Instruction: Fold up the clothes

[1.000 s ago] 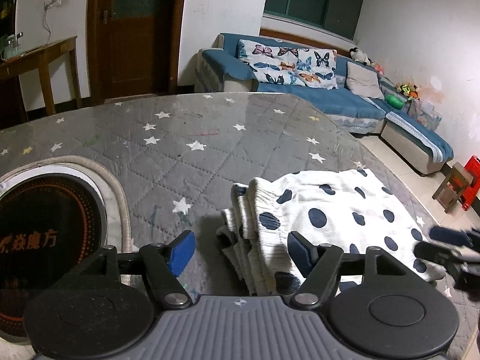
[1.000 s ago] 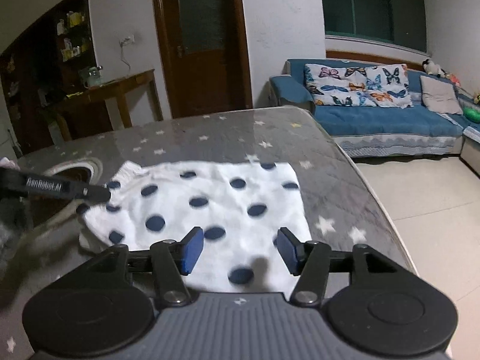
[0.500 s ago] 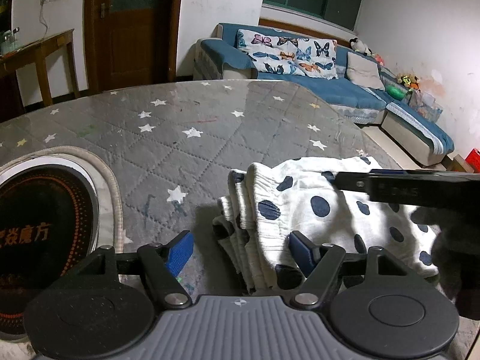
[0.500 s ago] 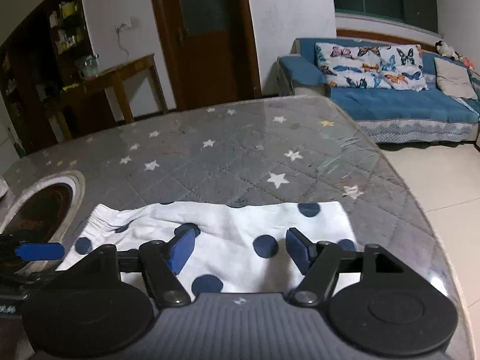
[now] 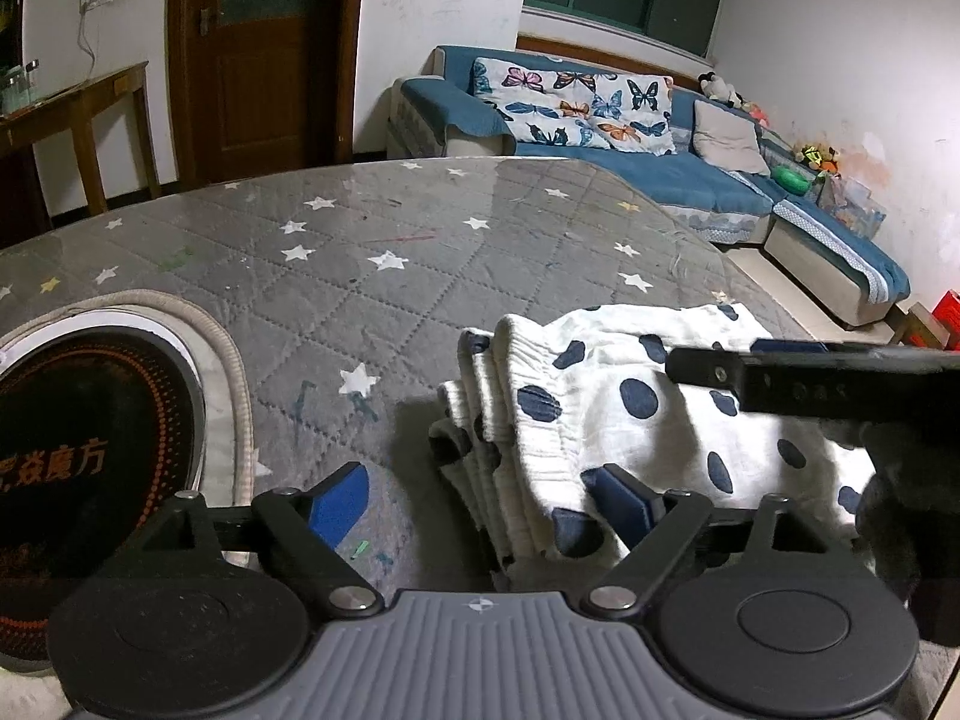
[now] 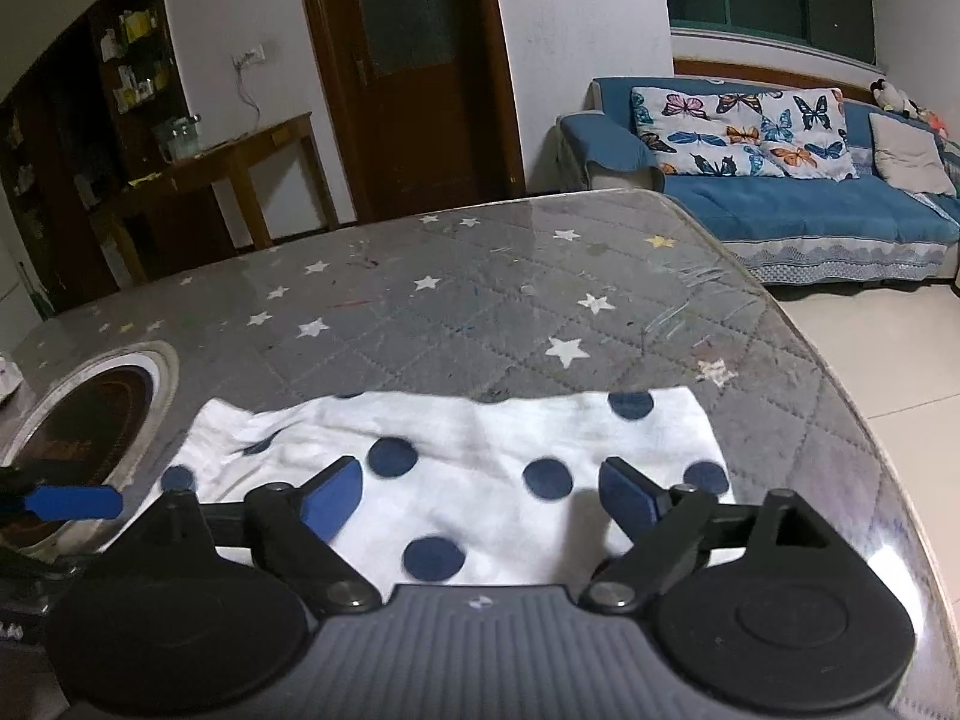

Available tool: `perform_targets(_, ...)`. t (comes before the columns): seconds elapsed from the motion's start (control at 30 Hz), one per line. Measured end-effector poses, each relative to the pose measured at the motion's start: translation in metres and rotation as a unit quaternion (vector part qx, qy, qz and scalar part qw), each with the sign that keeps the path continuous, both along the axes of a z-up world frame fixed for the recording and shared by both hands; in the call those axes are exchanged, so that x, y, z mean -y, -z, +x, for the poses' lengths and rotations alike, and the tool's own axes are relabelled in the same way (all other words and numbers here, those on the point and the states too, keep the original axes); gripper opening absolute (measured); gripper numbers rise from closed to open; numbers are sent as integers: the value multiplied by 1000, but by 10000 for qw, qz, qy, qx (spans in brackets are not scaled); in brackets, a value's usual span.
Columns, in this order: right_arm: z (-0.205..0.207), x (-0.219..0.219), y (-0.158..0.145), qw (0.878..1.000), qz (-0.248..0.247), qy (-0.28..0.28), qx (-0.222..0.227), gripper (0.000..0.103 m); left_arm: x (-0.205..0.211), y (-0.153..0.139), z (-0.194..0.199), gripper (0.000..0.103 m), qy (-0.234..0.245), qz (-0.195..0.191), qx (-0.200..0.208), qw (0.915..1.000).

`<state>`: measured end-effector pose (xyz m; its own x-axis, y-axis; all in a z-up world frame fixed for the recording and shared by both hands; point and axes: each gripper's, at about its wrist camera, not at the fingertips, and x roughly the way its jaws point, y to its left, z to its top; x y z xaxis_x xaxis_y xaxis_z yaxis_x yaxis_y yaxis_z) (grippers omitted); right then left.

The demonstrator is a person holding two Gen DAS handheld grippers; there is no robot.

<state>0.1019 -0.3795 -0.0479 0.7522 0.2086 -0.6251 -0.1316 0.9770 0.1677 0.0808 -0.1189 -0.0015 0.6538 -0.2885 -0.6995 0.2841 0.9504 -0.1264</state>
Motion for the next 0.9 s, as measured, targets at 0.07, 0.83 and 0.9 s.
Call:
perform_targets(0.07,-9,-3,0,10000,-25,-42,55,95,-1,0,-1,86,-5,-1,2,10000)
perform_targets(0.83,-65,-56,12,9980,-539,-188,265,103,-21,-6,-6,99,-200,-296,-55,9993)
perform_targets(0.9,-67,-57,8,9976,-567,-219,326,103,-22,-7,-6,101,-224,-312,-28,9993)
